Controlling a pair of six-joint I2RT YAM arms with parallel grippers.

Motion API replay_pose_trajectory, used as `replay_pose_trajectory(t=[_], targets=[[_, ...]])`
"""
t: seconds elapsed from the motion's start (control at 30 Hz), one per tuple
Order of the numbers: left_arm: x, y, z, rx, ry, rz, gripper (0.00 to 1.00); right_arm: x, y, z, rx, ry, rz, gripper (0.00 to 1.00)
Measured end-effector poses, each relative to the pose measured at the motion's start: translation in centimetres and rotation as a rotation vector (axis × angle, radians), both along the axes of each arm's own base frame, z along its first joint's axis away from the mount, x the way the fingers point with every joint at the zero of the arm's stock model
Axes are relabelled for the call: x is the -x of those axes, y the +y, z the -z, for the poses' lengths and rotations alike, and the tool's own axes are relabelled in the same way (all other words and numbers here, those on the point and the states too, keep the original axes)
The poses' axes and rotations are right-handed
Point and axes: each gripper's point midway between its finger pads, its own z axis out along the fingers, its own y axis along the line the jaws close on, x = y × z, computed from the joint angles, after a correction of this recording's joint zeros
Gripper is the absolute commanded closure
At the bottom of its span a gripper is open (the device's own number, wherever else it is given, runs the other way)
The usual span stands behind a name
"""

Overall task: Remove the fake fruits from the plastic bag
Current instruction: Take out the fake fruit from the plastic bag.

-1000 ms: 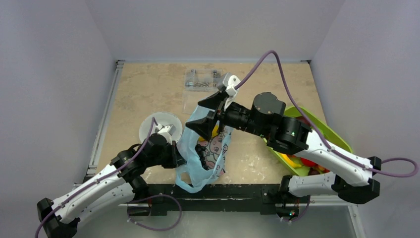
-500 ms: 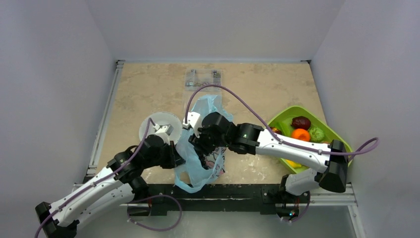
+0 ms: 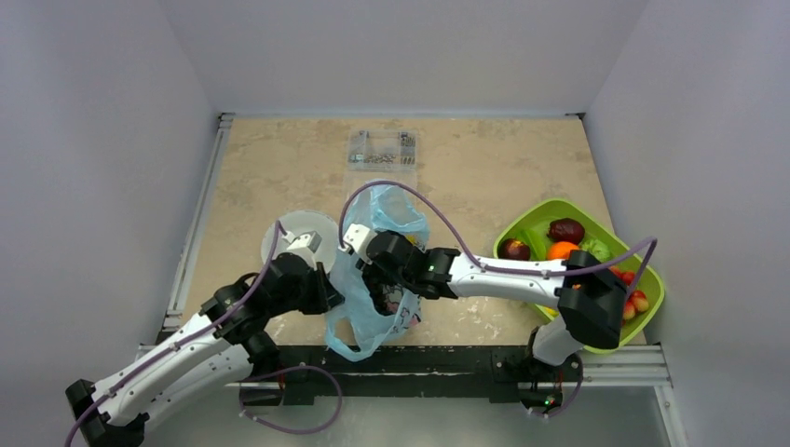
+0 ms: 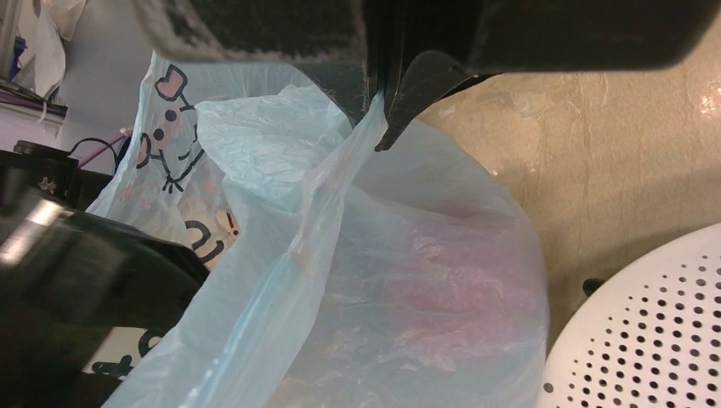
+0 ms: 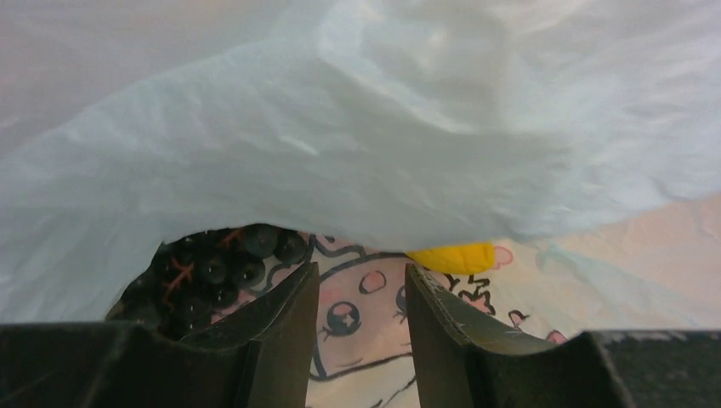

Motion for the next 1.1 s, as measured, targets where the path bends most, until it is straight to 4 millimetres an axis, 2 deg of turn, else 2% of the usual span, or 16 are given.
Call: replay_pose_trajectory(t=[0.17,0.33,0.4,0.57,0.77,0.93,1.03,1.1], targets=[[-0.3,0.4,-0.5,0.013,-0.022,-0.031,1.00,-1.4,1.0,2.2,-0.009,-0.043,-0.001,0.50],[-0.2,0.8,-0.5,0.011,-0.024,-0.047,1.00,-2.6,1.9,2.7,-0.014,-0.097,-0.027,0.36],[-0.2,0.9,-0.5,0.008,-0.027,-0.050,1.00,-2.8,1.9,2.8,-0.010,-0.114,-0.033,0.32],[-0.3,1.0,-0.3,-0.003,-0.023,-0.055,1.00,-4.2,1.3,3.2,0.021,-0.149,-0.027,0.29],[-0.5,0.9,0.6,-0.038,0.003,-0.058,1.00,-5.9,0.2,5.6,0.070,-0.121,-0.021,0.25],[-0.5,1.0,1.2,-0.054,0.013,-0.060,1.00,-6.4,0.0,8.7,0.113,-0.063,-0.038,0.27],[-0.4,1.1,1.7,-0.061,0.019,-0.061,1.00,-6.8,0.9,8.9,0.098,-0.063,-0.050,0.30],[-0.3,1.3,2.0,-0.065,0.022,-0.061,1.00,-6.8,1.2,8.9,0.093,-0.062,-0.056,0.37]])
